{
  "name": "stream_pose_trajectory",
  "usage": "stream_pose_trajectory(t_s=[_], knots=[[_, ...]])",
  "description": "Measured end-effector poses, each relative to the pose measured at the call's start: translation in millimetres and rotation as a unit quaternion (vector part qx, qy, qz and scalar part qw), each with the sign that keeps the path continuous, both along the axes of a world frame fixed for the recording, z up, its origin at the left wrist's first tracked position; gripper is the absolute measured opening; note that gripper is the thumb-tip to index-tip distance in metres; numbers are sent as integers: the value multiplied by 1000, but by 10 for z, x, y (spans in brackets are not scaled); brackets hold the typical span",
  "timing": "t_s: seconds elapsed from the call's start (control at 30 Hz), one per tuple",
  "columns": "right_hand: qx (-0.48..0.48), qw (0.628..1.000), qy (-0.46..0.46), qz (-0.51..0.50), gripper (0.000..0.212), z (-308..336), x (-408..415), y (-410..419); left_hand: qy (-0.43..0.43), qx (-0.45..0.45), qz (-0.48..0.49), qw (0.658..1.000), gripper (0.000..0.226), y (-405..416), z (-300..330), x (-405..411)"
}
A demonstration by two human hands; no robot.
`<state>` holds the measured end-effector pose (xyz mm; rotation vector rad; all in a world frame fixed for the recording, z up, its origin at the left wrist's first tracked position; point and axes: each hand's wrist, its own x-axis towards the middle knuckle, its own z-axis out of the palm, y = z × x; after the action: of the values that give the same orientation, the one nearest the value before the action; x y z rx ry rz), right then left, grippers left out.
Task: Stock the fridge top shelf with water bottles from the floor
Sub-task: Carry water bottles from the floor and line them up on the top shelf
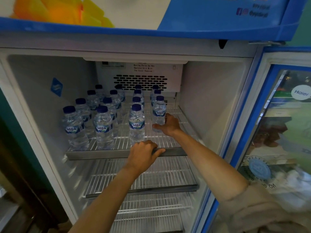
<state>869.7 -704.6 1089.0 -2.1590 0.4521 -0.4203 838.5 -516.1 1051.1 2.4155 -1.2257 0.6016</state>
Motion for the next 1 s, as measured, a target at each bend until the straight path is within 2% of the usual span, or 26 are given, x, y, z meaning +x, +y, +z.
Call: stream_pose_trajectory(t_s=[0.37,0.47,0.63,0.73,0.87,1.0], knots=[[-28,999,36,-12,67,83,-7,63,3,19,12,1000,50,9,22,-25],[-9,999,38,-19,74,109,-53,95,0,14,4,1000,50,13,17,-19],[43,998,37,-24,99,207,-235,72,17,17,-7,1000,53,13,1,18],[49,997,31,-43,94,285,-427,59,34,32,-19,999,48,12,37,-11],[25,997,24,-66,85,346,-801,57,81,51,-86,992,25,125,101,-55],[37,998,-10,-47,75,352,-1201,128,36,20,-99,994,37,372,48,-268]])
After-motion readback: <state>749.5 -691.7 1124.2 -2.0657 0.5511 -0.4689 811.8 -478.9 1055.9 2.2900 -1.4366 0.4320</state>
